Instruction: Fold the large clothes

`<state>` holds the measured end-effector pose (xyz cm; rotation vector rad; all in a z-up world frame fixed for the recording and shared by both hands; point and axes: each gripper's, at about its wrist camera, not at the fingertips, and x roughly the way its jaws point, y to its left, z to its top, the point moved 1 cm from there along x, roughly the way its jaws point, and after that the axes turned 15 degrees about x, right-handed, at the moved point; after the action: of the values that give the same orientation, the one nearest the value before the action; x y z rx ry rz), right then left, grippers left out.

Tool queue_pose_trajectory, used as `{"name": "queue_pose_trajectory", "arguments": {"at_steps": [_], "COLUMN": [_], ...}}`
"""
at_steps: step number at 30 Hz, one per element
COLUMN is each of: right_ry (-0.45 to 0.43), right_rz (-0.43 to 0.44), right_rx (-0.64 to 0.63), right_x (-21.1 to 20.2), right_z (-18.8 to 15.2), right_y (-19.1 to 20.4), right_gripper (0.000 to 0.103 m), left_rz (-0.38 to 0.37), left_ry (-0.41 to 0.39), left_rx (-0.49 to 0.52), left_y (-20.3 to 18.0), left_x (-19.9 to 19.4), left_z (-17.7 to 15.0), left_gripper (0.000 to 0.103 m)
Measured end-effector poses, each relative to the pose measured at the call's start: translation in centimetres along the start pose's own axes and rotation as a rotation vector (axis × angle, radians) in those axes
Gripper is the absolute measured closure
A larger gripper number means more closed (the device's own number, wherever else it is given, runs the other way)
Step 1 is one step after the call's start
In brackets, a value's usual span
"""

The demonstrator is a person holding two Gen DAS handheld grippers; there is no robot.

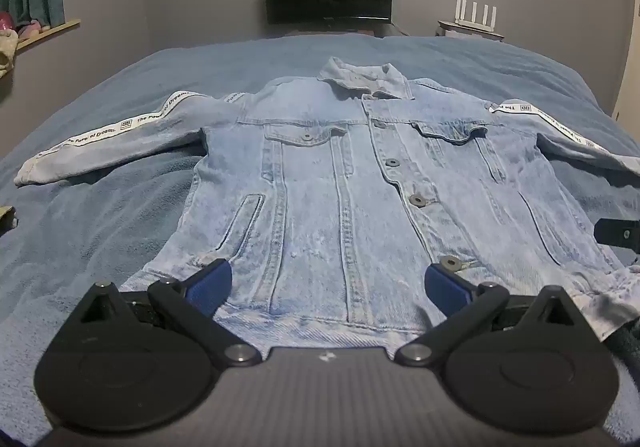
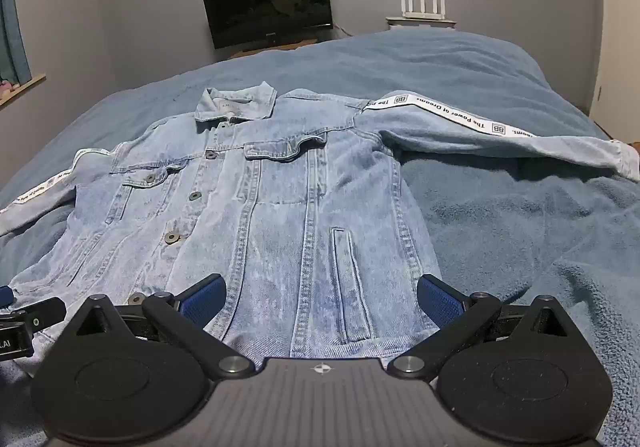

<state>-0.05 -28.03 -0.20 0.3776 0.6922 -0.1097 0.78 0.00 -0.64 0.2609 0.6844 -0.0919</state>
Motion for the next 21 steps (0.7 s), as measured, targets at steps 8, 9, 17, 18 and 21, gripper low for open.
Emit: {"name": "queue_pose_trajectory", "arguments": {"at_steps": [8, 9, 17, 18, 21], "right_ry": [-0.005, -0.005, -0.003, -0.003, -0.001], "right_rz": [-0.003, -0.003, -0.002, -0.002, -0.005], "right_rx": [0.001, 0.003, 0.002, 0.003, -0.001], "right_x": [0.08, 0.12, 0.48, 0.43, 0.61], "right_z": [-0.01, 0.09, -0.2, -0.23, -0.11], "right_y": [-0.01, -0.03, -0.04, -0.09, 0.05], "right_gripper": [0.0, 0.0, 0.0, 0.0, 0.0], "left_rz": [-0.002, 0.001, 0.001, 0.001, 0.002], "left_ry": [0.003, 0.005, 0.007, 0.007, 0.008], "left_rx": [0.0, 0.005, 0.008, 0.007, 0.009], "left_y": [0.17, -0.07, -0.07, -0.09, -0.08], "left_x": [0.03, 0.24, 0.27, 0.31, 0.28], "left_z": [-0.06, -0.27, -0.24, -0.29, -0.22], "left_gripper": [0.0, 0.0, 0.0, 0.0, 0.0]}}
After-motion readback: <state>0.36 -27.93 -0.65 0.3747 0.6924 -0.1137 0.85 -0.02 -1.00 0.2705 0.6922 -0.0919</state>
